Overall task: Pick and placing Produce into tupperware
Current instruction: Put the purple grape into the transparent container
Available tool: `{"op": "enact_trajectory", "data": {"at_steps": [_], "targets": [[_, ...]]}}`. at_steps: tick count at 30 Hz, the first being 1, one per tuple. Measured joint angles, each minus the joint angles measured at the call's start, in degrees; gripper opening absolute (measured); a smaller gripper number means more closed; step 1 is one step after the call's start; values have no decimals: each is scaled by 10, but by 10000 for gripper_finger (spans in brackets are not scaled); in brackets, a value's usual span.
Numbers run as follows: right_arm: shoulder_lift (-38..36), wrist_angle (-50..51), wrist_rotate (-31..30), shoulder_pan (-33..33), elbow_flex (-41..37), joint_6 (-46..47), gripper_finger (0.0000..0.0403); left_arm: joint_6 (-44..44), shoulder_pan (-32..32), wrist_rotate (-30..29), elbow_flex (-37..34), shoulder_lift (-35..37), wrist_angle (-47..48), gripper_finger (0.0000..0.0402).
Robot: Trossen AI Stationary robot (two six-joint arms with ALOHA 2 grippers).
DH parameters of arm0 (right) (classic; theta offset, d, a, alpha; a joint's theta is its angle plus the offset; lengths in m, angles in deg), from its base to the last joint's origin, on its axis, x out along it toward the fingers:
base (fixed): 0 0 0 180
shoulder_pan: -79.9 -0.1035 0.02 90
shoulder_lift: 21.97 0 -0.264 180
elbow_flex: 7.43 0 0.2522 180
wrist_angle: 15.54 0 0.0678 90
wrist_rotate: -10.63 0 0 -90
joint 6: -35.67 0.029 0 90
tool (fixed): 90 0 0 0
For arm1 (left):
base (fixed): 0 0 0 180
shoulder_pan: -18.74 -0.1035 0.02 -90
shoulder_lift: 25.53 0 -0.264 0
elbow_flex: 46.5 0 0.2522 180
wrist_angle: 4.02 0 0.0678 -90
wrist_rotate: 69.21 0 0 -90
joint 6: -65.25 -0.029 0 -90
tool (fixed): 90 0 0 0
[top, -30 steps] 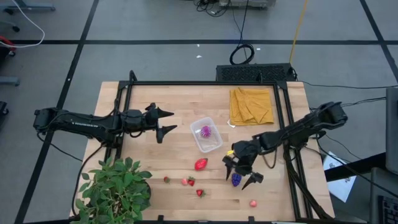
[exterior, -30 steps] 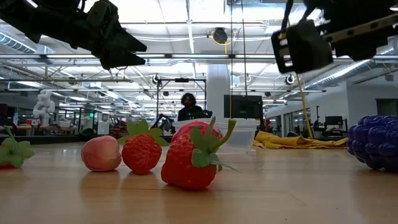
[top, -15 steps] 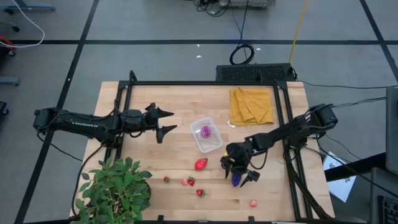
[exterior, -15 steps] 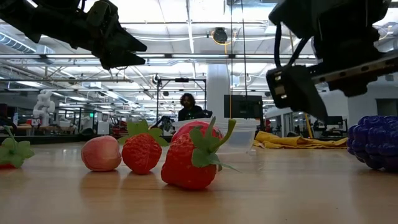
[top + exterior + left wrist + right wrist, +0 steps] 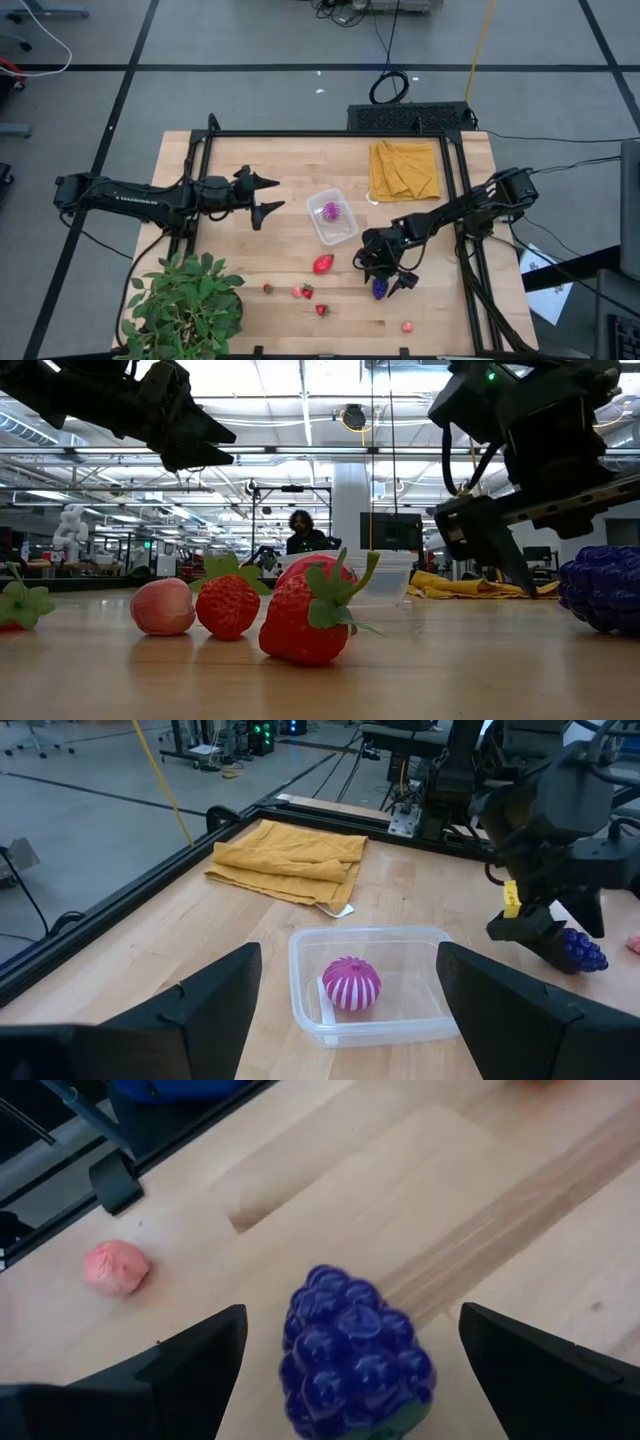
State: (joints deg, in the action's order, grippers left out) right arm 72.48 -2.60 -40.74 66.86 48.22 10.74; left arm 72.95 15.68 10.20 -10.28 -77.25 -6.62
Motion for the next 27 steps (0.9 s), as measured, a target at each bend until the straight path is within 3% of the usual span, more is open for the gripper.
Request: {"op": "enact_trajectory", "data": {"at_steps": [27], "targets": [[0, -19, -28, 0, -17, 53, 357, 1, 0, 0, 0, 0, 0, 308]]}}
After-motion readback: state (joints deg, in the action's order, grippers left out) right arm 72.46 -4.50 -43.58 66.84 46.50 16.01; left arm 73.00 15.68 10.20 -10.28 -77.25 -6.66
